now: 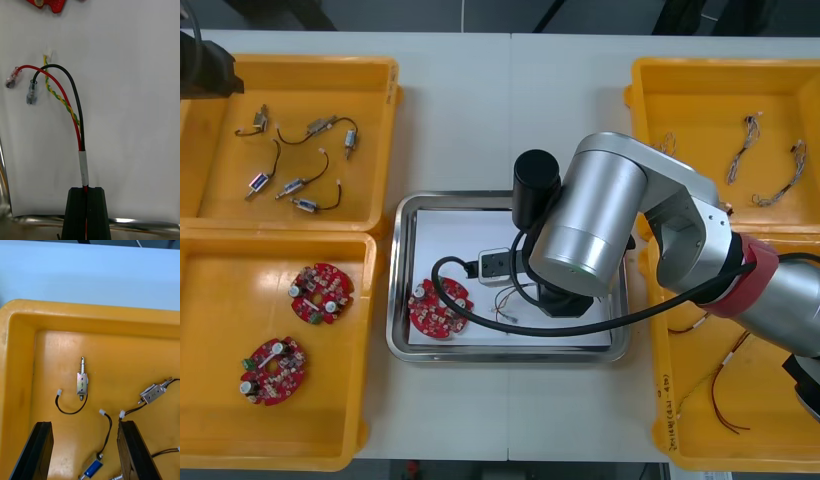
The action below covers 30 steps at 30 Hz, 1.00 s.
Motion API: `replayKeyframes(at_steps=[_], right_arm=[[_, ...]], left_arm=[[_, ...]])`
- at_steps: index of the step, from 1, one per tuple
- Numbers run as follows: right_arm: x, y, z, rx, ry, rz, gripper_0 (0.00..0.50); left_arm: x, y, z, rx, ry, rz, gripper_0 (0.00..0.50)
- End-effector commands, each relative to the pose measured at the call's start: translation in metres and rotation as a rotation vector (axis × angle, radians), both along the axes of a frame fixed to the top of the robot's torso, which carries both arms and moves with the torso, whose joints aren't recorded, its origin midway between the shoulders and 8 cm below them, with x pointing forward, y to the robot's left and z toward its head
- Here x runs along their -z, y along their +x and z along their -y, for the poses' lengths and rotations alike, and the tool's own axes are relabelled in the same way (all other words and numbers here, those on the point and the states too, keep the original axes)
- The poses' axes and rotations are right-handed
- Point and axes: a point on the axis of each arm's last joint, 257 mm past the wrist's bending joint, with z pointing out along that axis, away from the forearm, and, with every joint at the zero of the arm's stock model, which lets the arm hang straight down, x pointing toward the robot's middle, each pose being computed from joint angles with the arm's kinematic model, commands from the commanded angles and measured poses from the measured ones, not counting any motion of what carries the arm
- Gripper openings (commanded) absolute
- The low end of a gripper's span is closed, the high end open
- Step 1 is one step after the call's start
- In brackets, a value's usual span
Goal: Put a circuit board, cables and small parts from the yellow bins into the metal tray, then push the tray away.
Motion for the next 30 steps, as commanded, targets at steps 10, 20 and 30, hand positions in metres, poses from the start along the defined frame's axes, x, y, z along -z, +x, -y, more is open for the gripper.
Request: replayKeyframes(at_steps=[10,20,30], right_arm=[[0.016,-0.004,-0.015,-0.048,-0.014,-0.025,0.000],[0.017,0.001,-0.014,-0.042,-0.013,-0.002,0.000],[0.012,0.008,-0.010,-0.013,-0.021,0.030,0.500]], left_arm=[[-0.009,0.050,0.022,0.107,0.091,0.154,0.500],[0.009,0.057,0.021,0.091,0.092,0.100,0.500],[0.027,0.063,0.019,0.085,0.124,0.083,0.500]])
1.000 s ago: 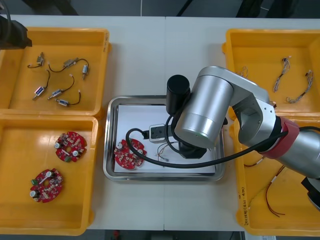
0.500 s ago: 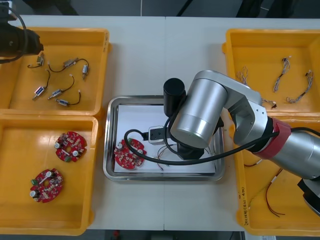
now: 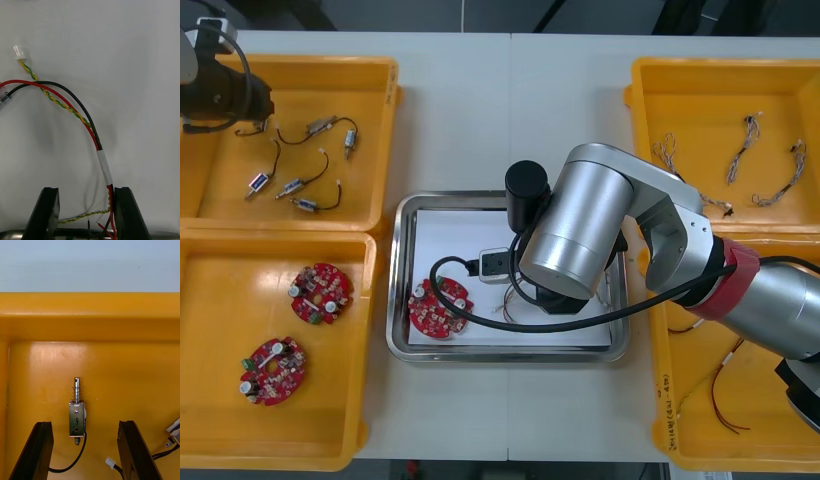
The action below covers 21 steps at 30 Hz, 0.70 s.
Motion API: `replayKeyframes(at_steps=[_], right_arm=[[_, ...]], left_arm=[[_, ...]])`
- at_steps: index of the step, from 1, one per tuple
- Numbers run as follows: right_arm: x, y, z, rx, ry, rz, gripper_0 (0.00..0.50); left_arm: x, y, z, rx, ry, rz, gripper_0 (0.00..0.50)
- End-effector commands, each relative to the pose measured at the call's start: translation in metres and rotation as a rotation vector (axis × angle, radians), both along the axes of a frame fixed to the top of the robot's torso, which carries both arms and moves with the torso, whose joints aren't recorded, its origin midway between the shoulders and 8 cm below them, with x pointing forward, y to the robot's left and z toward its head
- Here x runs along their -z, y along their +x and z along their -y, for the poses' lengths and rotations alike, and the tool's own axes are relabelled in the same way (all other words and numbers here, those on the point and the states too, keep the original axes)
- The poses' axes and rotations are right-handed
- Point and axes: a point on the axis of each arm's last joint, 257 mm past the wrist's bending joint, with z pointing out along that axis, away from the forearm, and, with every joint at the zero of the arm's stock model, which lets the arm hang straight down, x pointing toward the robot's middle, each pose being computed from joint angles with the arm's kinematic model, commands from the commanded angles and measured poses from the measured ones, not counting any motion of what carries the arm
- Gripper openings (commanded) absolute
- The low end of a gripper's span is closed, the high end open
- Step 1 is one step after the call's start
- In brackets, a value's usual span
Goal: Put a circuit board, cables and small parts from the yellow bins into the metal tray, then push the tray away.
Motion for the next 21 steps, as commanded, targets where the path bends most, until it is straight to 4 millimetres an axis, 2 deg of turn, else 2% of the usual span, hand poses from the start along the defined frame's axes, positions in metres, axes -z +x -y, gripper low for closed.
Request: replayKeyframes(at_steps=[1,6,12,21], right_arm=[[-0.002,-0.005,-0.013,-0.040,0.006,0.003,0.500],[-0.008,-0.009,-0.014,-0.038,0.007,0.007,0.500],[-0.013,-0.022,-0.009,-0.036,-0.017,-0.010,0.500],[-0.020,-0.035,-0.014,-0.053,0.004,-0.003,0.500]], left_arm=[[-0.032,0.021,0.018,0.062,0.068,0.059,0.500],[-0.027,0.024,0.018,0.059,0.082,0.066,0.500],[-0.017,0.024,0.016,0.060,0.095,0.059,0.500],[-0.007,0.022,0.011,0.068,0.125,0.046,0.500]])
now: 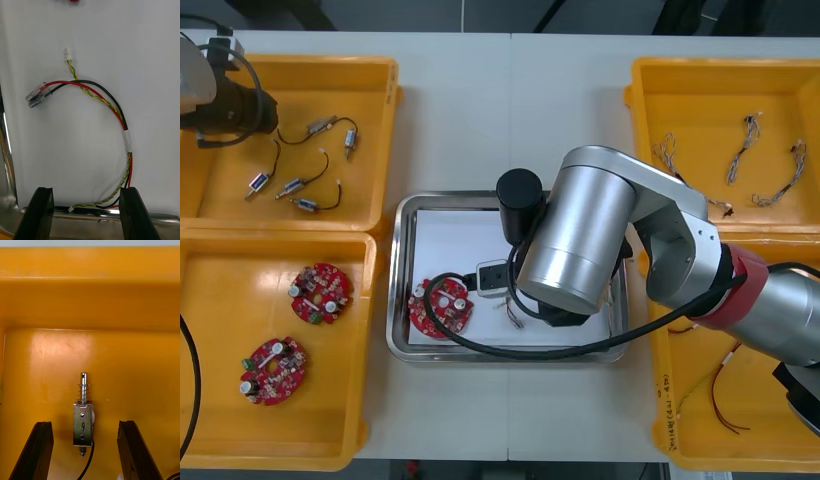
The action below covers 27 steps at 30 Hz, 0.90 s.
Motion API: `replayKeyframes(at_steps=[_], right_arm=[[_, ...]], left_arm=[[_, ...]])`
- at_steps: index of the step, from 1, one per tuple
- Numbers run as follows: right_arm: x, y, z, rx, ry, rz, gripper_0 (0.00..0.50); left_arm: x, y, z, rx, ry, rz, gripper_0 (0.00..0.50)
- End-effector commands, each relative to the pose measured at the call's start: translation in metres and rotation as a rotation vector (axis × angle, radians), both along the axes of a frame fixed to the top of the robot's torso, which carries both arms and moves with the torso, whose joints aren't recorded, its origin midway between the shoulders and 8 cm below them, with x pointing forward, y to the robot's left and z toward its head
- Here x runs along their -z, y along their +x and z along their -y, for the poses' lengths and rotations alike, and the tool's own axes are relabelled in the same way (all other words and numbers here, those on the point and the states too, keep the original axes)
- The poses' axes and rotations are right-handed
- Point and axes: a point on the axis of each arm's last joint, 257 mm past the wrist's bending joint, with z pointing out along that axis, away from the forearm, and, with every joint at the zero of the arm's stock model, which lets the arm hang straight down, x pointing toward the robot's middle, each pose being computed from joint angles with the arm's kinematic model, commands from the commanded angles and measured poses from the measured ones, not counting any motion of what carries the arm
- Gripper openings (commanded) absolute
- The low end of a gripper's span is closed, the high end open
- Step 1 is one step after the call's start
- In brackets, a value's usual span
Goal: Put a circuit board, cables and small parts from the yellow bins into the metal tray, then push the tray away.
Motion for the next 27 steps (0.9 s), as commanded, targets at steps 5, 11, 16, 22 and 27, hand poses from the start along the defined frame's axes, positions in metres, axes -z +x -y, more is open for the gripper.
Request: replayKeyframes(at_steps=[5,11,16,22,27], right_arm=[[-0.015,-0.007,-0.015,-0.002,0.061,0.020,0.500],[-0.038,-0.003,-0.007,0.041,0.077,0.038,0.500],[-0.070,0.006,-0.010,0.073,0.157,0.084,0.500],[-0.109,0.022,-0.007,0.131,0.276,0.136,0.500],[-0.141,0.040,0.013,0.206,0.352,0.187,0.500]], left_arm=[[-0.023,0.018,0.018,0.112,0.129,0.045,0.500],[-0.016,0.016,0.021,0.122,0.141,0.032,0.500],[-0.003,0.013,0.020,0.119,0.134,0.023,0.500],[0.006,0.010,0.016,0.124,0.149,0.018,0.500],[0.008,0.009,0.015,0.122,0.145,0.016,0.500]])
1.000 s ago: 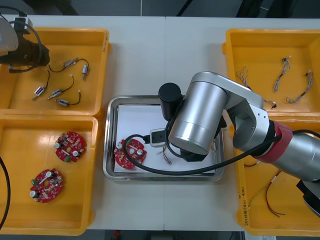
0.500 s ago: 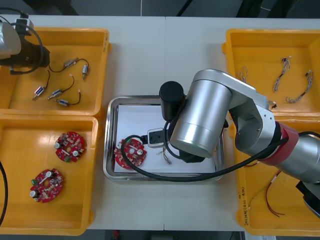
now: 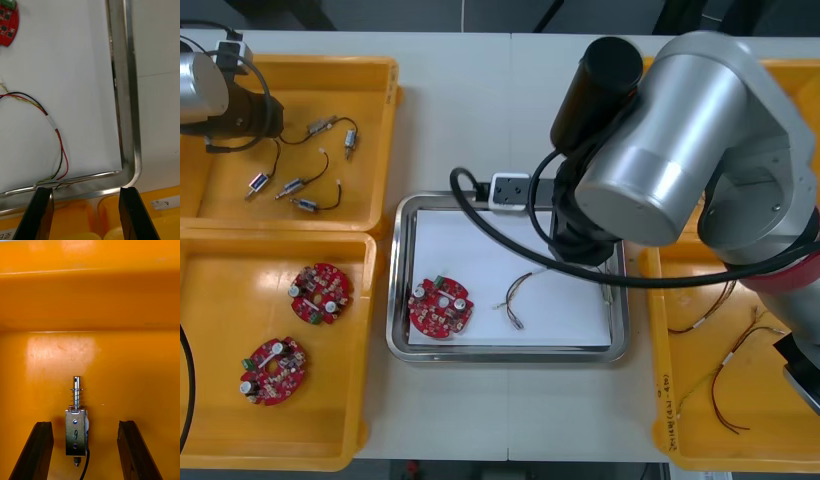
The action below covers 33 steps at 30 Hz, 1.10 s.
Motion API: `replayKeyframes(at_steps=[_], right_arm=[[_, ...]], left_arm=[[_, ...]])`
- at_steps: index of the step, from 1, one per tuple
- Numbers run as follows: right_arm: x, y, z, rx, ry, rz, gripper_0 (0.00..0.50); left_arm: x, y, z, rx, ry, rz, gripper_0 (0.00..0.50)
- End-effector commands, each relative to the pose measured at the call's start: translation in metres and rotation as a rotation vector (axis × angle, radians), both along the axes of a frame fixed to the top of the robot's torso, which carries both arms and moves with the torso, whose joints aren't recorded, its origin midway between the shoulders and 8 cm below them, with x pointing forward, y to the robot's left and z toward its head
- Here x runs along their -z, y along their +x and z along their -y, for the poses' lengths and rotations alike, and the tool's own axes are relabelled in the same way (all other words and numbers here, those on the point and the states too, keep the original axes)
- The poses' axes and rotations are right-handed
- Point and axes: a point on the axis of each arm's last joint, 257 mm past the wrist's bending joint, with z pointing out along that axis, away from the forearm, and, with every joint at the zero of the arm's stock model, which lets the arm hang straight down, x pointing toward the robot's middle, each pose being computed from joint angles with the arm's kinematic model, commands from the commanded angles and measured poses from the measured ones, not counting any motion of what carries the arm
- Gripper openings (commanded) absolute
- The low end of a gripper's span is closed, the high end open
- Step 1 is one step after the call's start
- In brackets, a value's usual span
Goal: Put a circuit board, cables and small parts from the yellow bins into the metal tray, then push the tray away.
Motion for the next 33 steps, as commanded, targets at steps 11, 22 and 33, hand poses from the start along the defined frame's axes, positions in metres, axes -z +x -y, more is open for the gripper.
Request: replayKeyframes(at_steps=[11,22,33], right_arm=[[-0.086,0.045,0.078,0.278,0.191,0.160,0.500],[-0.123,0.068,0.147,0.478,0.301,0.205,0.500],[-0.140,0.083,0.220,0.706,0.392,0.224,0.500]], left_arm=[[0.016,-0.003,0.008,0.106,0.103,-0.026,0.064],[0.014,-0.003,0.005,0.110,0.107,-0.026,0.000],[-0.047,-0.025,0.001,0.146,0.080,-0.091,0.000]])
